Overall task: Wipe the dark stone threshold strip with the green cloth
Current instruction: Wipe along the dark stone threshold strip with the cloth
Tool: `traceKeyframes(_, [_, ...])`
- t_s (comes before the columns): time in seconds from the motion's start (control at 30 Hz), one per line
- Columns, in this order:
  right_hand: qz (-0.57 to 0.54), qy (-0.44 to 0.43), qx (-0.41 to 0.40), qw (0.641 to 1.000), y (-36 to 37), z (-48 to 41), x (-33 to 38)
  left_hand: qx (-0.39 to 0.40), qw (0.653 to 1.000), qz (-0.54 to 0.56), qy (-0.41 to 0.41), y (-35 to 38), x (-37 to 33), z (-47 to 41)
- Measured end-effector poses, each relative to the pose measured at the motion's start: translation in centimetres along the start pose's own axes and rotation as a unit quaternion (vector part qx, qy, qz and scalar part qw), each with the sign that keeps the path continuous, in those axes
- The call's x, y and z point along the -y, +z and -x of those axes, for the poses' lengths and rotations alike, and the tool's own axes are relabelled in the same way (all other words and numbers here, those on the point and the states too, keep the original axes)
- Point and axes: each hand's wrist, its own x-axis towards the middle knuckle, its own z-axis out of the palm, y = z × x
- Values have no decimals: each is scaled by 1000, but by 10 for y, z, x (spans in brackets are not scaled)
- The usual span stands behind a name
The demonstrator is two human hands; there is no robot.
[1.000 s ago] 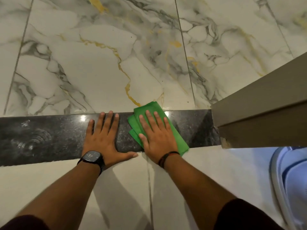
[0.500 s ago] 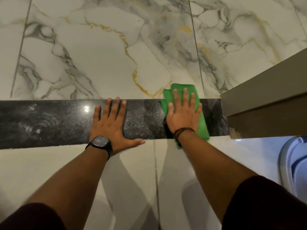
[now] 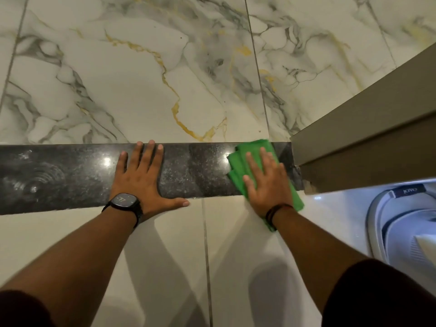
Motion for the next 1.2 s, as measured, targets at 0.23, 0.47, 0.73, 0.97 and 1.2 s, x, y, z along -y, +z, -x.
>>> traceKeyframes(0.23, [-5,194,-34,980,6,-37,18,-1,1000,6,0,0,-1,1])
traceKeyframes(0.47, [-29,84,-4,996,11,-57,119,29,999,31,10,-8,8,1])
traceKeyframes(0.73, [-12,-109,-11,994,21,-3,133,20,999,28,-31,-9,49,15])
traceKeyframes(0.97, [9,-31,-11,999,21,7,98,25,998,44,-22,-8,56,17])
traceKeyframes(1.2, [-16,122,-25,992,24,-28,149,28,997,58,-38,-8,71,32])
